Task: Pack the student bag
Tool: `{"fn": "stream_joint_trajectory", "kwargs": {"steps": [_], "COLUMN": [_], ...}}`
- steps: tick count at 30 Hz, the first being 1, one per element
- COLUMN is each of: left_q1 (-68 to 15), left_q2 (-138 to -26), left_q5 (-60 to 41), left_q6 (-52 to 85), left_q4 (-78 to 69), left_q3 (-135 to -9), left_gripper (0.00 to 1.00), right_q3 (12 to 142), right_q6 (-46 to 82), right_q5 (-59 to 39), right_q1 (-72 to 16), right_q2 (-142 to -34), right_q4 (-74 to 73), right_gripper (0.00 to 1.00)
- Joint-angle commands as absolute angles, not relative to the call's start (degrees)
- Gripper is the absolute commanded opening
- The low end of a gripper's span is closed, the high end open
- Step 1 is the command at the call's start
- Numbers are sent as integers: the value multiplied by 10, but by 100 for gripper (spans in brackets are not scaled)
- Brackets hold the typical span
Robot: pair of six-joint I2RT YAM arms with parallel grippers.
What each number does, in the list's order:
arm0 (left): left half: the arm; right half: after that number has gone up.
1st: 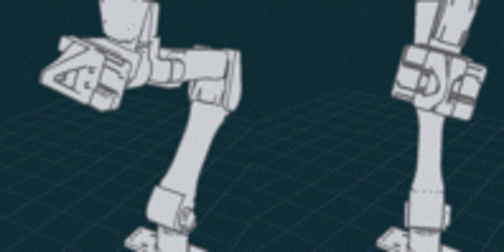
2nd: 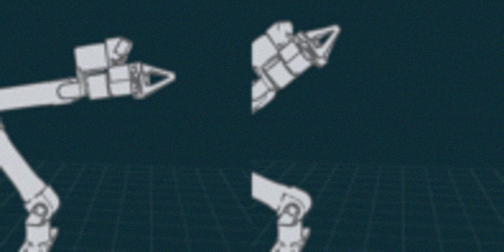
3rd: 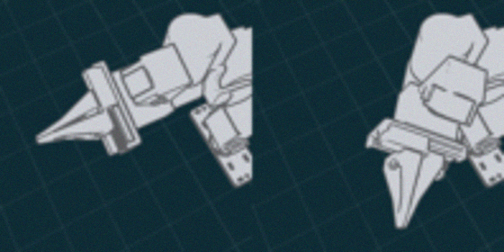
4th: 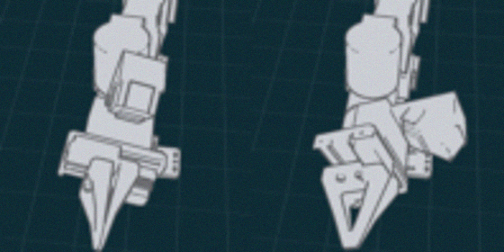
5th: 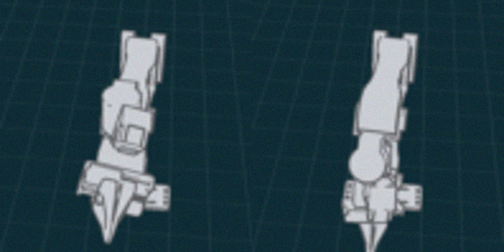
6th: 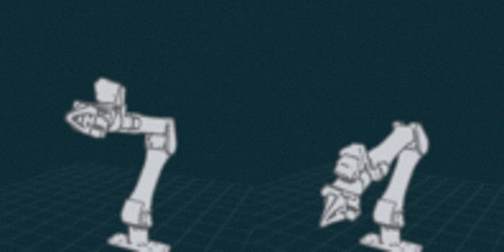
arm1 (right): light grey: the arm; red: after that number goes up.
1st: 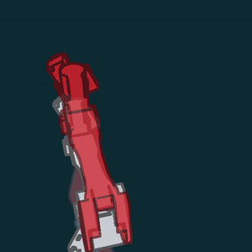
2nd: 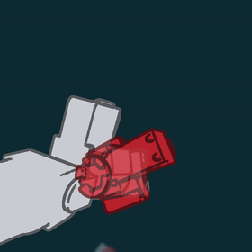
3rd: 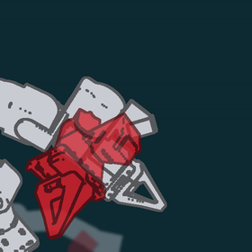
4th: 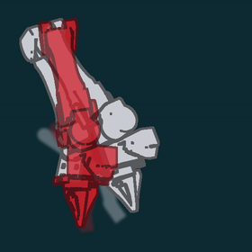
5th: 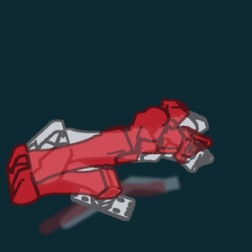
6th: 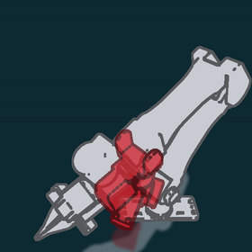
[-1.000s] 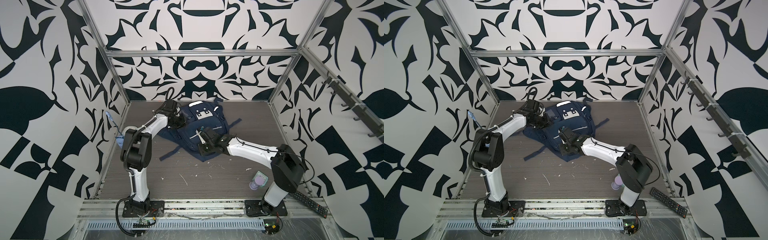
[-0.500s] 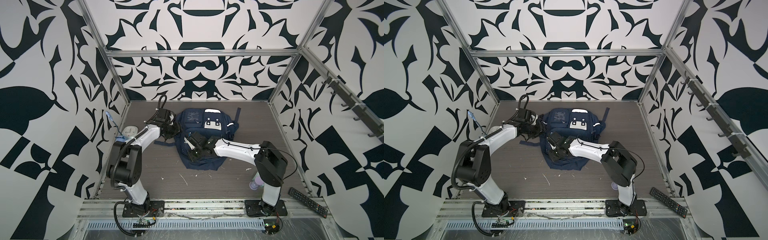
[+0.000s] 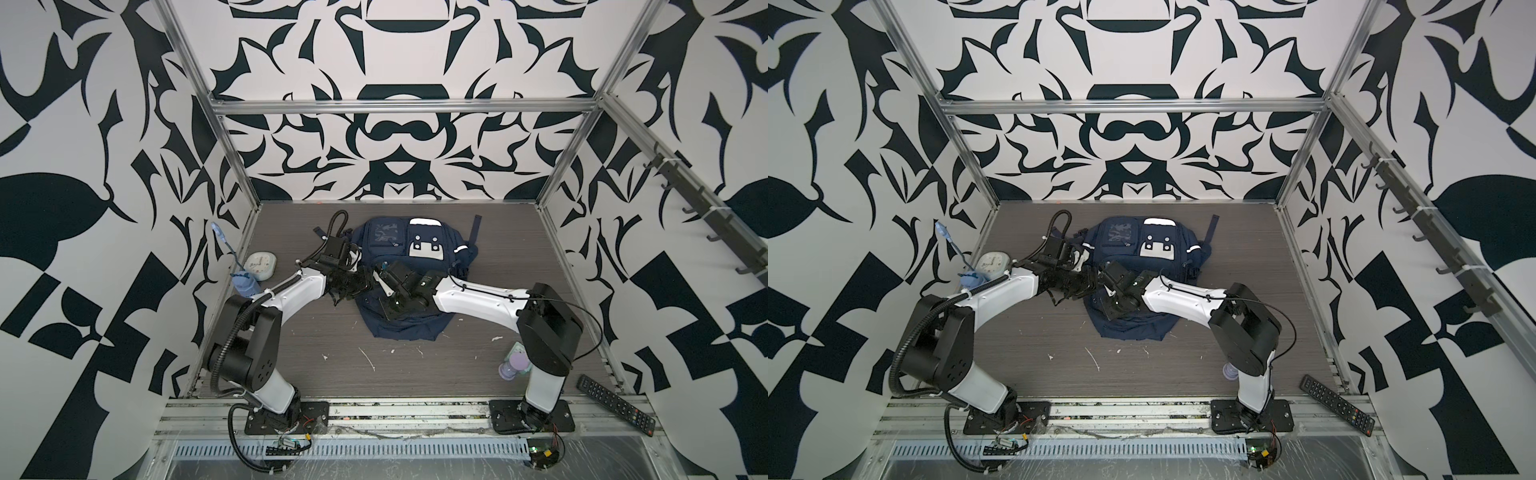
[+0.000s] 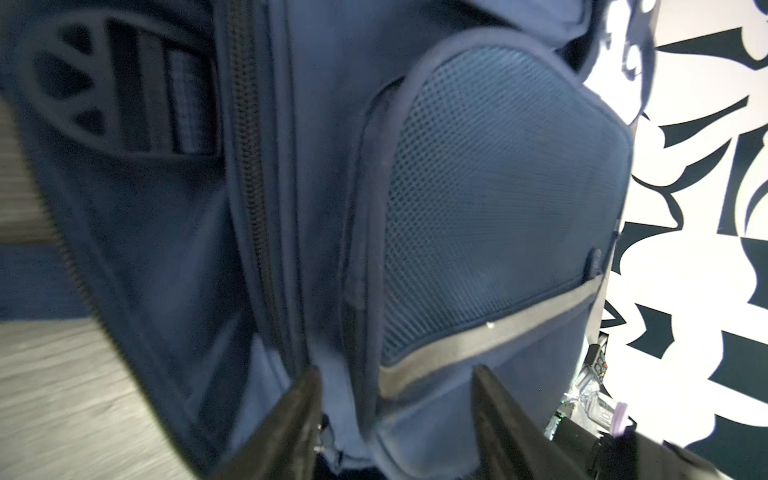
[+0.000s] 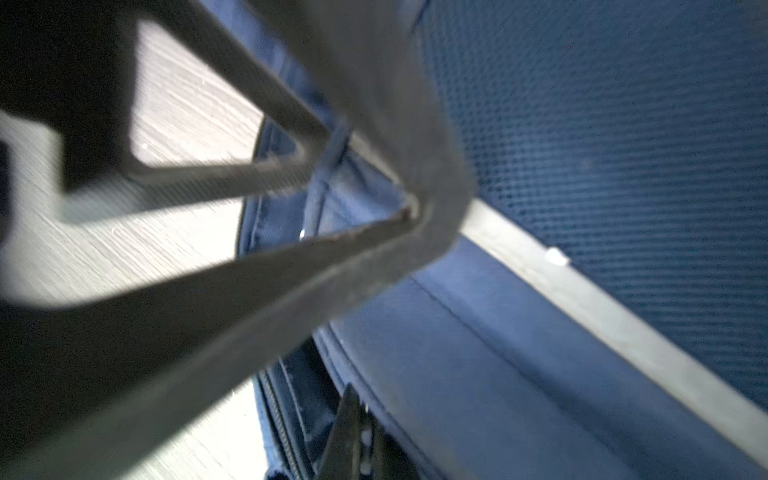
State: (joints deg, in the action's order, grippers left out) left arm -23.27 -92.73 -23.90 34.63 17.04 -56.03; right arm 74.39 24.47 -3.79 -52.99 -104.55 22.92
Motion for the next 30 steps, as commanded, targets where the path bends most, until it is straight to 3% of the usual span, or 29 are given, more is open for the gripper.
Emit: {"fn": "stream_joint_trajectory", "kwargs": {"steps": [1, 6, 12, 23, 30], "left_q1": [-236, -234, -212, -142, -141], "left_q2": [-950, -964, -971, -955, -982], "left_q5": [-251, -254, -255, -244, -234], "left_q6": [346, 348, 344, 332, 348], "left_q4": [154, 156, 161, 160, 143], "left_q3": [-578, -604, -618, -605, -628], "left_gripper": [45, 20, 4, 2, 4], "right_q3": [742, 722, 666, 546, 544], "right_q6": [241, 241, 235, 195, 214], "right_q5": [-19, -9, 0, -13, -35], "right_q1": [-529, -521, -500, -328, -322], "right_q2": [-1011, -993, -949, -829, -833], "right_q4": [226, 236, 251, 276, 261], "right_gripper": [0, 0, 0, 0, 0]}}
